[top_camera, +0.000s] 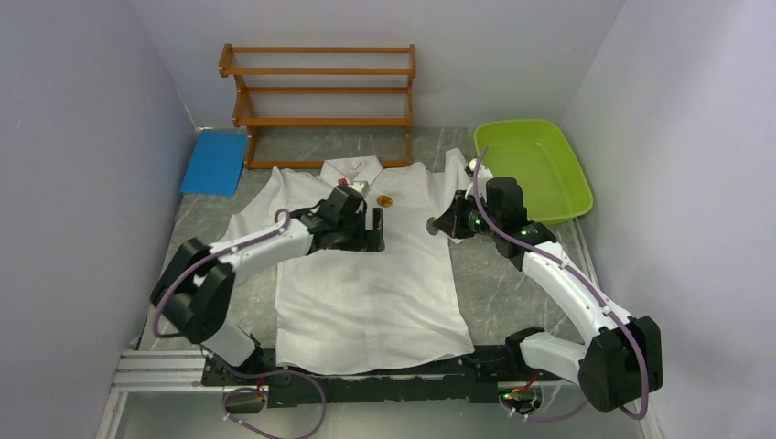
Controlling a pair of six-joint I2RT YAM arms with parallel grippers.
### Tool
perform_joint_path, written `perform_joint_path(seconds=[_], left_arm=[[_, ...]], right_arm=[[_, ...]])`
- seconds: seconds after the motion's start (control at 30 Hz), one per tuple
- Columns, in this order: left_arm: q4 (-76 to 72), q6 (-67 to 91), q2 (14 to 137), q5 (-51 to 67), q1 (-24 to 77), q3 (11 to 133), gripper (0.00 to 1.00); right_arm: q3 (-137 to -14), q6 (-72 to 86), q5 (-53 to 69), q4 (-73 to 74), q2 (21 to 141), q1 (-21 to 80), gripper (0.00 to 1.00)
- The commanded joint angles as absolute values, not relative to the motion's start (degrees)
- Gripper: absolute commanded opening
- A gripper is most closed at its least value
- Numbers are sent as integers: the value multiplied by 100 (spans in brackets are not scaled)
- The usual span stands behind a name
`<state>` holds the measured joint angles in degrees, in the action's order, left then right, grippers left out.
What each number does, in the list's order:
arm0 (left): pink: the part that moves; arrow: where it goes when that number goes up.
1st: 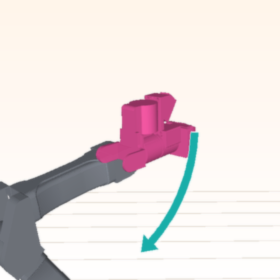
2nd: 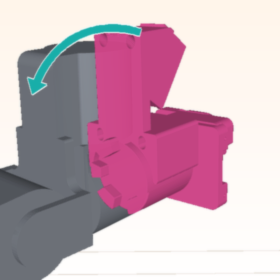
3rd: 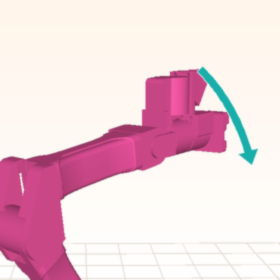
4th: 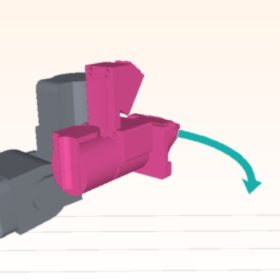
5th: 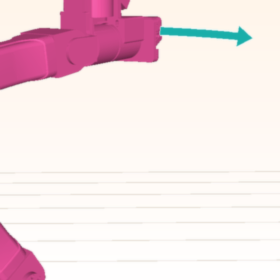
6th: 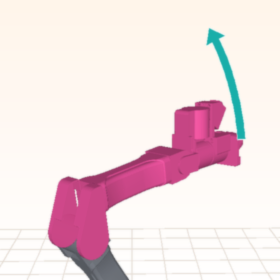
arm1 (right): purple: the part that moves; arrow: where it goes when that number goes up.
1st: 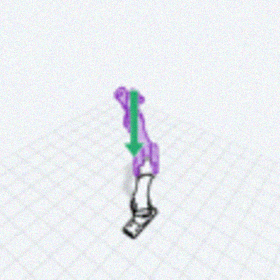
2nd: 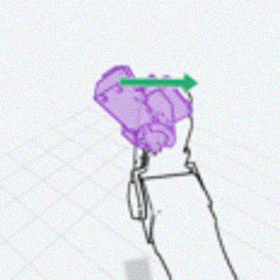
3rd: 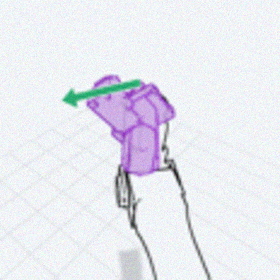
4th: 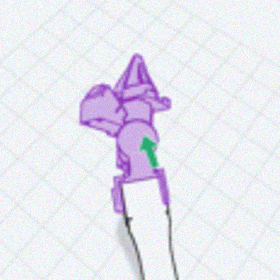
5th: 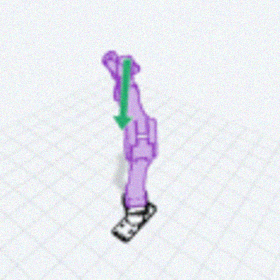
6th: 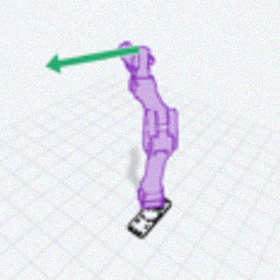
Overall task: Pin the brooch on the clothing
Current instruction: Adjust the clothes at the center of the board.
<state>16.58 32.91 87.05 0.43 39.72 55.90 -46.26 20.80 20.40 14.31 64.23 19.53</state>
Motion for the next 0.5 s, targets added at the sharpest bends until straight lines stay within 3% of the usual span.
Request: perform_joint_path(seconds=[0.0, 0.1, 0.13, 0.17, 0.47], left_arm=[[2586, 3847, 9493, 9, 3973, 6185, 99], [2537, 3963, 9803, 53, 3980, 6232, 99], [2437, 3965, 9852, 136, 3981, 6195, 72], [2401, 3978, 9890, 147, 3981, 6188, 65], [2716, 4118, 10192, 9, 4007, 6237, 50]], right_arm=[[-4513, 2158, 2607, 1090, 6355, 1899, 0], [-4489, 2188, 2649, 1056, 6383, 1888, 0], [-4503, 2184, 2666, 1067, 6408, 1886, 0], [-4521, 2179, 2677, 1097, 6434, 1886, 0], [-4560, 2171, 2749, 1151, 6557, 1869, 0]])
